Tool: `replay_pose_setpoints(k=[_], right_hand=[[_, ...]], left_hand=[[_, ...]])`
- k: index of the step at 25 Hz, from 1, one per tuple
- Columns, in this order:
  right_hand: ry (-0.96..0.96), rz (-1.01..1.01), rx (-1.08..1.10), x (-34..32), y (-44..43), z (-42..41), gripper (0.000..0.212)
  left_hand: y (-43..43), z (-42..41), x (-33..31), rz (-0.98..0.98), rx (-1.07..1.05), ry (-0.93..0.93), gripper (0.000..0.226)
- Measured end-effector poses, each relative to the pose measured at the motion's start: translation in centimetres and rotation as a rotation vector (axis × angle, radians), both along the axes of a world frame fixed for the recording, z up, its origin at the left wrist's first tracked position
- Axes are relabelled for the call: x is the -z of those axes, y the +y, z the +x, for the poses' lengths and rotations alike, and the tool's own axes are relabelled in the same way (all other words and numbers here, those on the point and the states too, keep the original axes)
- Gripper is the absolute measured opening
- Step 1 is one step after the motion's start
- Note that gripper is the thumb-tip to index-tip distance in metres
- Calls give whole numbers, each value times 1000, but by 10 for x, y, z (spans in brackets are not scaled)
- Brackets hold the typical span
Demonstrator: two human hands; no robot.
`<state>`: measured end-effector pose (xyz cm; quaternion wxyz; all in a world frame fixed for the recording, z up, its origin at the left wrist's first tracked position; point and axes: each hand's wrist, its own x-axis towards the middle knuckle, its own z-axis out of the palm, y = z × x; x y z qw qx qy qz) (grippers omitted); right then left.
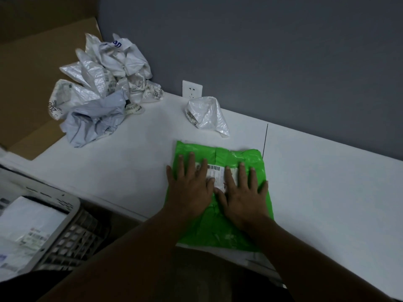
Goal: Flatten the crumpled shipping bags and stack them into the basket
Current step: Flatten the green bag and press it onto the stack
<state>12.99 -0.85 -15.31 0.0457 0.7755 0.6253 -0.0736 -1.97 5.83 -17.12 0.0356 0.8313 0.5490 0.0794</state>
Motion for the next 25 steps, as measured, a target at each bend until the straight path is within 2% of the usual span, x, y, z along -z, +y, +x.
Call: replay_pose_setpoints(k=[3, 5, 8, 11, 13, 15, 21, 23, 25], right_hand=[[0, -32, -6, 6, -1, -4, 75], [0, -44, -9, 5, -1, -3, 75], [21, -11, -3, -5, 0, -4, 76], [34, 30, 34, -17, 4, -4, 76], [50, 52, 63, -23, 12, 0, 76], [49, 41, 58, -24, 27, 8, 75], [102, -54, 67, -5, 43, 19, 79], [134, -30, 87, -1, 42, 19, 79], [151, -14, 92, -1, 43, 19, 79]], left_hand=[[1, -12, 4, -162, 51, 54, 67], [1, -14, 1, -191, 69, 37, 67], [9, -8, -17, -158, -20, -164, 63], [42, -6, -33, -257, -203, -389, 57], [59, -7, -37, -348, -225, -360, 57], [69, -5, -34, -389, -215, -249, 58], [72, -3, -16, -334, -169, 0, 69], [69, -3, -14, -328, -165, -20, 70], [71, -2, -18, -343, -195, -143, 71]])
